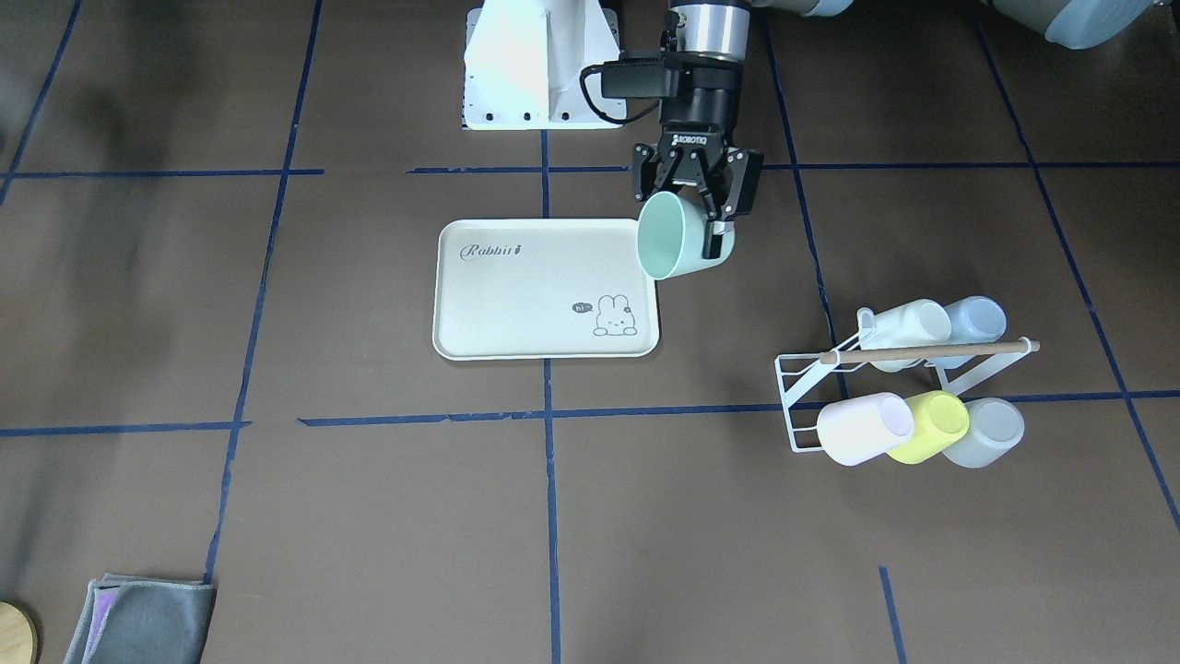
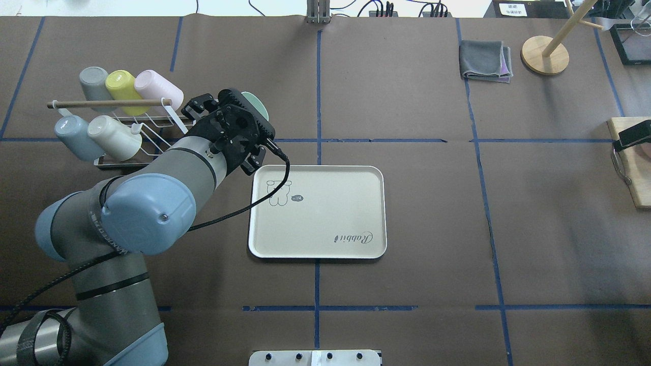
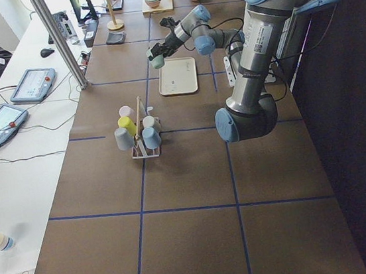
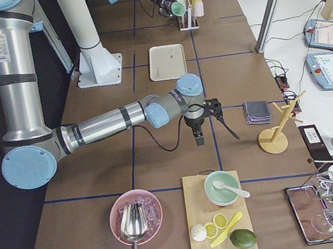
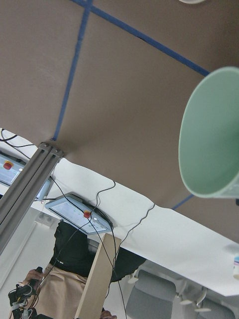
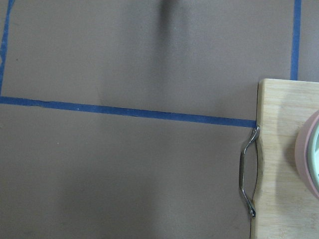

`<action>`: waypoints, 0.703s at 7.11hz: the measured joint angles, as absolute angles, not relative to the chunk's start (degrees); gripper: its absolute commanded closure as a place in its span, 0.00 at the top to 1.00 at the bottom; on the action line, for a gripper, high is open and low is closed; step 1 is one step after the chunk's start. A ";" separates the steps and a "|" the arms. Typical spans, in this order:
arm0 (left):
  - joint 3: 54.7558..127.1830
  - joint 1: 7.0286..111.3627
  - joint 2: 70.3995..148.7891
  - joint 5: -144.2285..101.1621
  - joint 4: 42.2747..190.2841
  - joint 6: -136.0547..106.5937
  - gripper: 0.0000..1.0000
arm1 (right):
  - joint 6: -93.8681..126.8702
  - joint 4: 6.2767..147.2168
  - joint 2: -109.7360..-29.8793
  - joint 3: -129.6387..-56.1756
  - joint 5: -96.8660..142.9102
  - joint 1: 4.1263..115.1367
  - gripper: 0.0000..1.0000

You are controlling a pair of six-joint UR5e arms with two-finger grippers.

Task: Pick up and place green cup on tray

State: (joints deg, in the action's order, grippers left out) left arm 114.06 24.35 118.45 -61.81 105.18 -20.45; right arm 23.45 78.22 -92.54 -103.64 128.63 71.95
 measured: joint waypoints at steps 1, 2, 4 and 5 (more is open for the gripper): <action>111.46 23.83 118.01 -62.03 112.97 -22.64 0.46 | 23.41 78.22 -92.58 -103.67 128.70 72.09 1.00; 109.46 23.15 116.93 -62.11 120.44 -24.25 0.46 | 23.37 78.24 -92.61 -103.68 128.74 72.23 1.00; 103.36 21.86 115.28 -62.14 136.55 -27.73 0.43 | 23.28 78.30 -92.69 -103.63 128.78 72.60 1.00; 99.88 21.38 115.09 -62.12 144.46 -29.32 0.43 | 23.24 78.31 -92.71 -103.60 128.80 72.71 1.00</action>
State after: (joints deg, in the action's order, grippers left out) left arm 99.88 21.38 115.09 -62.12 144.46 -29.32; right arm 23.24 78.31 -92.71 -103.60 128.80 72.71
